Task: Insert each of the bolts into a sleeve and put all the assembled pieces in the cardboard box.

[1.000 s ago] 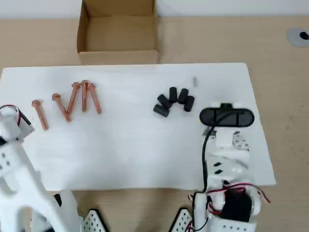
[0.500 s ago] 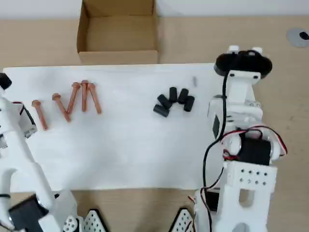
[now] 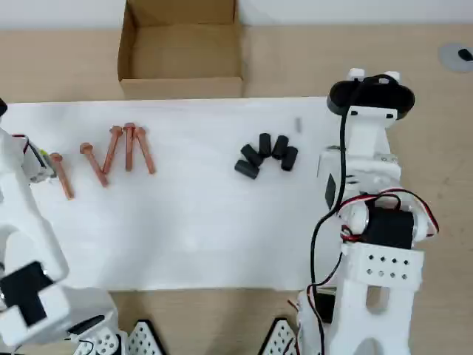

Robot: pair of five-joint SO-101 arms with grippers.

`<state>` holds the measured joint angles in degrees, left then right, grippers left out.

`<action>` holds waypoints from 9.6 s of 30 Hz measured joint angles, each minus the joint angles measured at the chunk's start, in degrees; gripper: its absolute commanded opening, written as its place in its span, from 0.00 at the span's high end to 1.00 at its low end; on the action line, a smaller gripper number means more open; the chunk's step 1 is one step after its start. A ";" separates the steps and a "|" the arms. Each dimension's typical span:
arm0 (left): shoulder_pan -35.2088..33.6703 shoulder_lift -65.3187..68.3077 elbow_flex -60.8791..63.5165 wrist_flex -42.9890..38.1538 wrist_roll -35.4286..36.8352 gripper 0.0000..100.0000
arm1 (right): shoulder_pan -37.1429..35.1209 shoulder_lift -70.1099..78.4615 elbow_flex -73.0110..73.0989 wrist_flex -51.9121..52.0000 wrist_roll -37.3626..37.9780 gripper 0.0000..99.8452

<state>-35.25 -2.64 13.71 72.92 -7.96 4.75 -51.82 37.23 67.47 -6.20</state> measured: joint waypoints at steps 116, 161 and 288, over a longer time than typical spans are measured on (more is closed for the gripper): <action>6.15 -76.40 27.78 14.51 2.73 0.99 | -24.70 62.68 -35.78 13.89 46.15 0.93; 4.48 -76.92 27.78 14.51 2.73 0.99 | -25.05 76.66 -48.97 10.90 48.62 0.85; 4.57 -77.27 22.33 8.88 2.73 0.99 | -28.66 40.18 -79.21 33.58 17.93 0.99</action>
<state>-30.68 -79.91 36.04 81.80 -5.23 -23.91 -11.65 -41.98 101.05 11.74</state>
